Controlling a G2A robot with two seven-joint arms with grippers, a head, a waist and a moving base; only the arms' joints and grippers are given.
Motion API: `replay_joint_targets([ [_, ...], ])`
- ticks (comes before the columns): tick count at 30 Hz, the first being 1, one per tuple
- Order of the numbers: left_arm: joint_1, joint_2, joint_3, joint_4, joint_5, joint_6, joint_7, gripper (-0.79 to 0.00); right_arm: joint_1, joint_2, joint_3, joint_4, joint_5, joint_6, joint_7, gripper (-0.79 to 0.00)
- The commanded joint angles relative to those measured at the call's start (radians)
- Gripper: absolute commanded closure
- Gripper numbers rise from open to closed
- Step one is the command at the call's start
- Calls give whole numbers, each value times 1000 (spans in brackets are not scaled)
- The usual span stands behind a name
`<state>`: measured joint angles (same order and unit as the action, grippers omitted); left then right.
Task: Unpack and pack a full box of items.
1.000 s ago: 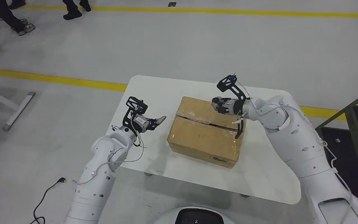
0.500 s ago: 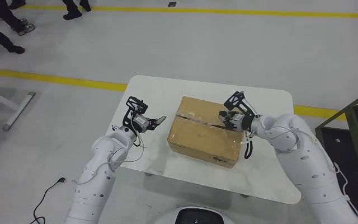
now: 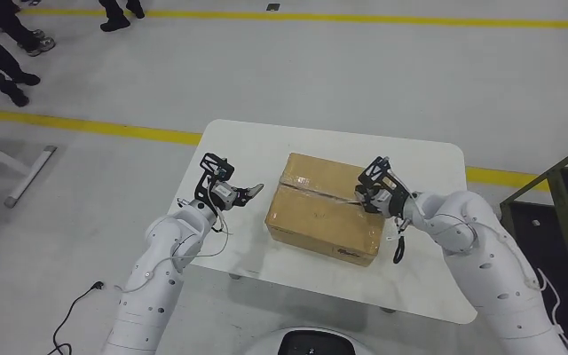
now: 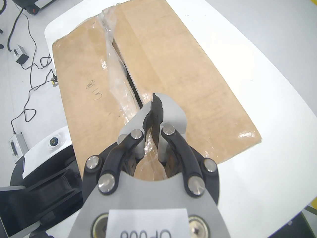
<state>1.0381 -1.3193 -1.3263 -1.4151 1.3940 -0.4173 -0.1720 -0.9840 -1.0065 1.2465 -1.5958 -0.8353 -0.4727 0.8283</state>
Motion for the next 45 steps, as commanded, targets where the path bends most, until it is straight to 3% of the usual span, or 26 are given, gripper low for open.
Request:
replay_joint_targets([
  [1, 0, 0, 0, 0, 0, 0, 0, -785, -4, 1, -2, 0, -10, -2, -3, 0],
  [14, 0, 0, 0, 0, 0, 0, 0, -785, -37, 4, 14, -26, -69, 37, -103, 0],
  [29, 0, 0, 0, 0, 0, 0, 0, -785, -45, 4, -13, 8, -109, 37, -86, 0],
  [32, 0, 0, 0, 0, 0, 0, 0, -785, -44, 5, -5, 6, -103, 37, -88, -243],
  [33, 0, 0, 0, 0, 0, 0, 0, -785, -44, 5, -2, 4, -103, 35, -87, -283],
  [40, 0, 0, 0, 0, 0, 0, 0, -785, -51, 11, 19, -13, -98, 27, -70, -360],
  [45, 0, 0, 0, 0, 0, 0, 0, -785, -61, 15, 44, -22, -95, 34, -63, -360],
])
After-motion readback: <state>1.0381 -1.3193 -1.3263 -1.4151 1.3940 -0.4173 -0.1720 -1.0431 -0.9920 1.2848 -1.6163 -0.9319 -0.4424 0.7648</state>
